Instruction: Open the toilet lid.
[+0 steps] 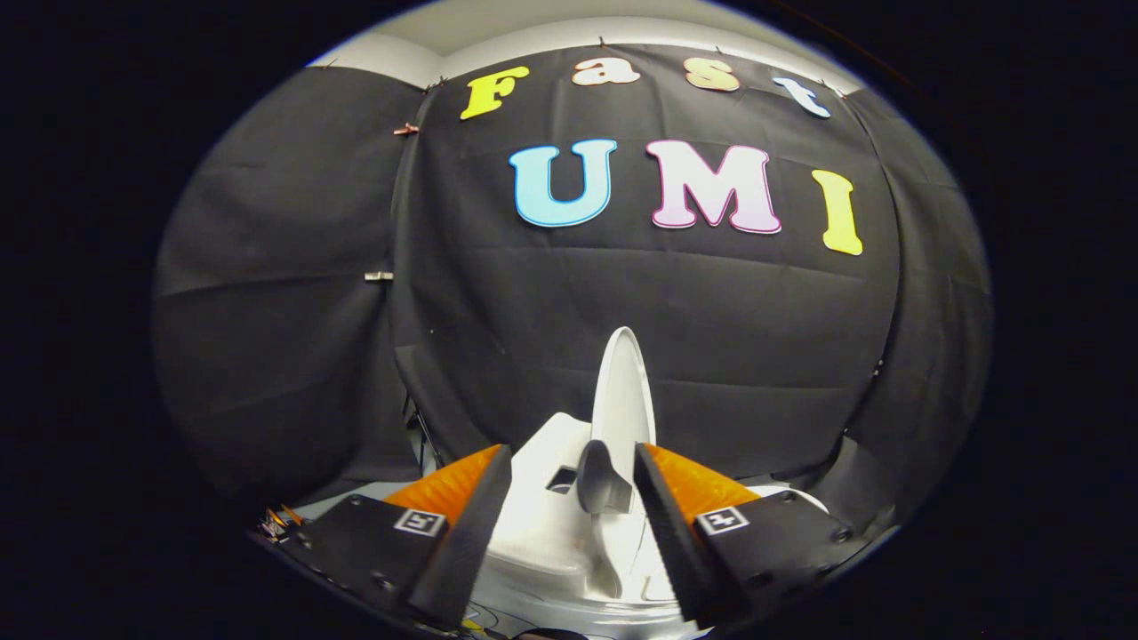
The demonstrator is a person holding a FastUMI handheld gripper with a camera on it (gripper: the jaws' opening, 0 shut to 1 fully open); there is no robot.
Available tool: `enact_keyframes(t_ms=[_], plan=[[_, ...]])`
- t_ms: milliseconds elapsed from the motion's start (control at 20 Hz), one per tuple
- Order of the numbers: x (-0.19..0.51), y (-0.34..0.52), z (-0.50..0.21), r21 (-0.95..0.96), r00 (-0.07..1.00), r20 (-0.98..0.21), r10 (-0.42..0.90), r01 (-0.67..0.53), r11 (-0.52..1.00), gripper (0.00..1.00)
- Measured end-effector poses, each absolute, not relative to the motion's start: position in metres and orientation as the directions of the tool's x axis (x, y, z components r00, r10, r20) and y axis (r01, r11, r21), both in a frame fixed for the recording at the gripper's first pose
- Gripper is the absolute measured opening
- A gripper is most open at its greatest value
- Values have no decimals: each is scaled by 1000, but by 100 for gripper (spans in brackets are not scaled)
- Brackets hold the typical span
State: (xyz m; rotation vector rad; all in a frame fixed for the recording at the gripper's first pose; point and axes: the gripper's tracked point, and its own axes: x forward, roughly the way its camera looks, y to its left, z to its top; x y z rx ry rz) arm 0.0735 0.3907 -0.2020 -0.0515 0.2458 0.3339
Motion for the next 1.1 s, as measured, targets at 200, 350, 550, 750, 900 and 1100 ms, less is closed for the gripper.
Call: enact_keyframes(t_ms=[200,350,550,750,900,1100], plan=[[70,391,-189,-18,911,-233,342,-355,935,93],[62,386,-168,-5,912,-203,357,-365,931,98],[52,372,-131,-1,914,-157,374,-379,925,98],[35,343,-95,3,909,-122,399,-402,916,98],[22,314,-74,-20,910,-108,400,-405,914,98],[9,263,-45,-47,926,-71,371,-375,926,98]])
